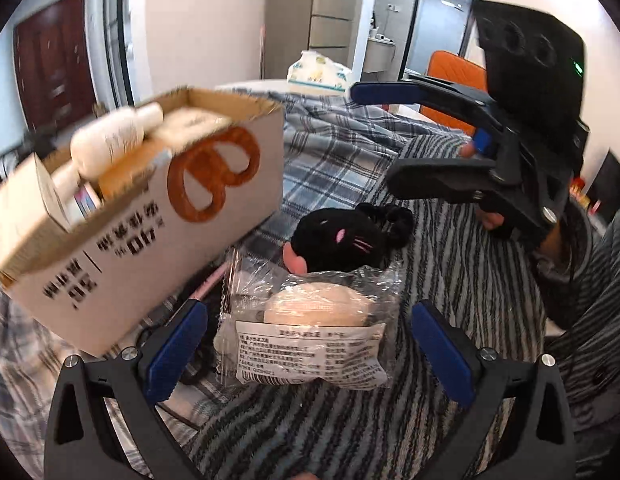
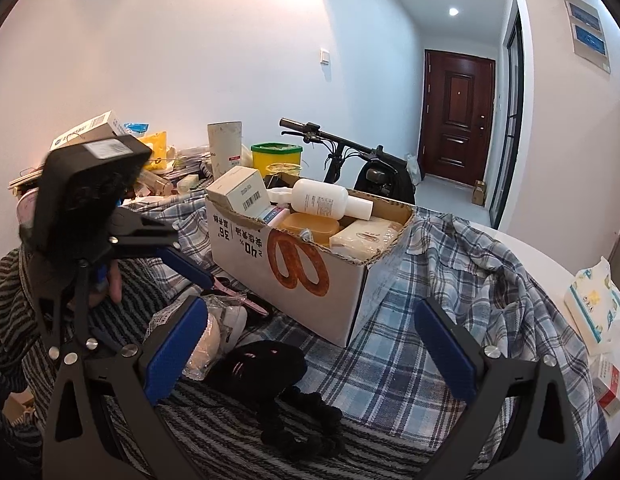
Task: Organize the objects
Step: 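Reach the left gripper down to the clear bag holding a bun, then grasp the clear bun bag with the left gripper and lift it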
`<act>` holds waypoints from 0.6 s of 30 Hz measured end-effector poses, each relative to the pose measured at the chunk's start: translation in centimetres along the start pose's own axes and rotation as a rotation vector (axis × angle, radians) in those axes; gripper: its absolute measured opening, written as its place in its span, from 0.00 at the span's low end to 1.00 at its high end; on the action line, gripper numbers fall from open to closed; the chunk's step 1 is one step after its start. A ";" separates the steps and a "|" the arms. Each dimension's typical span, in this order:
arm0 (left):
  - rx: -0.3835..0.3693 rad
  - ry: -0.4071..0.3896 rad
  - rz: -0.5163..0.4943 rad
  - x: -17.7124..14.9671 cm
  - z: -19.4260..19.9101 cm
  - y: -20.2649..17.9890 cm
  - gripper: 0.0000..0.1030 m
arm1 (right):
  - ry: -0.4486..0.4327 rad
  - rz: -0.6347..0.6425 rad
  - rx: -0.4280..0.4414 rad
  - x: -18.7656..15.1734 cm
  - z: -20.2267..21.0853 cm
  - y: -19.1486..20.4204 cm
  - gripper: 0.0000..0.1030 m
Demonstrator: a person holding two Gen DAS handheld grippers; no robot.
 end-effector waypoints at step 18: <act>-0.026 0.020 0.023 -0.3 -0.4 -0.5 0.79 | 0.027 -0.007 -0.006 -0.3 -0.4 -0.2 1.00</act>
Point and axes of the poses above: each gripper's, at about its wrist camera, not at the fingertips, and z roughly against the way its jaws point, y to its left, x to its top, the point moved 6 cm from there along -z, roughly the way its jaws point, and after that the axes turned 14 degrees about -y, right-handed, at the moved point
